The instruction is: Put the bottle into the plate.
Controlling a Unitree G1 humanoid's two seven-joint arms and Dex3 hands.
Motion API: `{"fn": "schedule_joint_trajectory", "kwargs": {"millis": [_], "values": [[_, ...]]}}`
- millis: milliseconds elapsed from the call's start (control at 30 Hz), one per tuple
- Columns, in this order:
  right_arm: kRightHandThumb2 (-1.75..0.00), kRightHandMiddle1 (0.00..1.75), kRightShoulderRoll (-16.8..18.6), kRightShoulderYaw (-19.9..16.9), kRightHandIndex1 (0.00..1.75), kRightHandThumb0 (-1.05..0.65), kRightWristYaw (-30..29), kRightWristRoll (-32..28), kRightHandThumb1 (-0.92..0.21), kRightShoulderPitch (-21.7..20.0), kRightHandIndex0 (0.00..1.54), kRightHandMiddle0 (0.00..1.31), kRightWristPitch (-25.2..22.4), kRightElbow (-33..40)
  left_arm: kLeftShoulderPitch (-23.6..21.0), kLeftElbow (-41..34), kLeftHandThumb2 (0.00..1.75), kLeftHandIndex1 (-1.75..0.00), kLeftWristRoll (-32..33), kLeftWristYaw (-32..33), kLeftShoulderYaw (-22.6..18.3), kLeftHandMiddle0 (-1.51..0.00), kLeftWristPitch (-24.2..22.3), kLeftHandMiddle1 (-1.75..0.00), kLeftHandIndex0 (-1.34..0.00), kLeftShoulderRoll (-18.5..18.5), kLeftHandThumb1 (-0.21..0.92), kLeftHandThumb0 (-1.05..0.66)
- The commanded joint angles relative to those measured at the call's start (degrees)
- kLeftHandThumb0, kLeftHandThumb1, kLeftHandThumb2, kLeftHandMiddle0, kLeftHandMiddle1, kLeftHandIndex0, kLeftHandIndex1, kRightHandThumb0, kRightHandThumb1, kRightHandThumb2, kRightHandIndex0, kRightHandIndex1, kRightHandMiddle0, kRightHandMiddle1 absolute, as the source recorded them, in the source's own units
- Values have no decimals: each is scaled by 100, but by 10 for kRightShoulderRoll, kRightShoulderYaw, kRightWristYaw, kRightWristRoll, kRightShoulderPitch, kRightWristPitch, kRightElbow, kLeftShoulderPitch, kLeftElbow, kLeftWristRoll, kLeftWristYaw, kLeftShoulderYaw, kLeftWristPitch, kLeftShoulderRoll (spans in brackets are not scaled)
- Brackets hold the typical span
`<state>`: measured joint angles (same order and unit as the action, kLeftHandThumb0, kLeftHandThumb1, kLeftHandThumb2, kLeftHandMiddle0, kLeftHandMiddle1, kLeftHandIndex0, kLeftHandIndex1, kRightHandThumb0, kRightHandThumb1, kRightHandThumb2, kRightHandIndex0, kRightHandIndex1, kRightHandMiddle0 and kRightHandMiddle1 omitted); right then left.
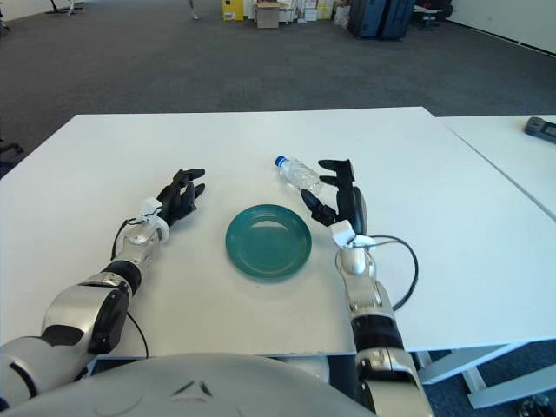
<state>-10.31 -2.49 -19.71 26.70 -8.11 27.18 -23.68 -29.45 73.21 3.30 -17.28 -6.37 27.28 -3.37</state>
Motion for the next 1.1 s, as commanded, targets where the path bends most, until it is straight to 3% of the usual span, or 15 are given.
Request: {"fn": "schedule_joint_trajectory", "kwargs": {"millis": [0, 300, 500, 867, 967, 1067], "values": [[-38, 82, -27, 13, 42, -69, -46, 43, -92, -58, 26, 0, -3, -29, 23, 9, 93, -105, 27, -34, -26, -52, -35, -11, 0, 14, 92, -85], [-46, 43, -62, 71, 16, -81, -145, 130, -92, -134, 14, 0, -4, -72, 28, 10, 88, -105, 104, -98, -100, -53, -92, -12, 0, 37, 92, -85], [-47, 26, -75, 106, 8, -88, -169, 158, -92, -181, 7, 0, -8, -99, 31, 9, 87, -105, 116, -113, -116, -52, -104, -13, 0, 43, 92, -84], [-42, 24, -96, 171, 2, -92, -164, 186, -92, -284, 4, 0, -34, -243, 36, 8, 86, -106, 117, -120, -123, -51, -109, -13, 0, 51, 92, -83], [-46, 24, -69, 217, 1, -93, -124, 205, -92, -351, 3, 0, -88, -361, 43, 7, 88, -107, 129, -136, -135, -52, -111, -14, 0, 58, 92, -83], [-49, 25, -60, 234, 1, -93, -118, 206, -92, -370, 2, 0, -100, -401, 45, 7, 89, -107, 130, -138, -139, -52, -113, -15, 0, 60, 92, -83]]}}
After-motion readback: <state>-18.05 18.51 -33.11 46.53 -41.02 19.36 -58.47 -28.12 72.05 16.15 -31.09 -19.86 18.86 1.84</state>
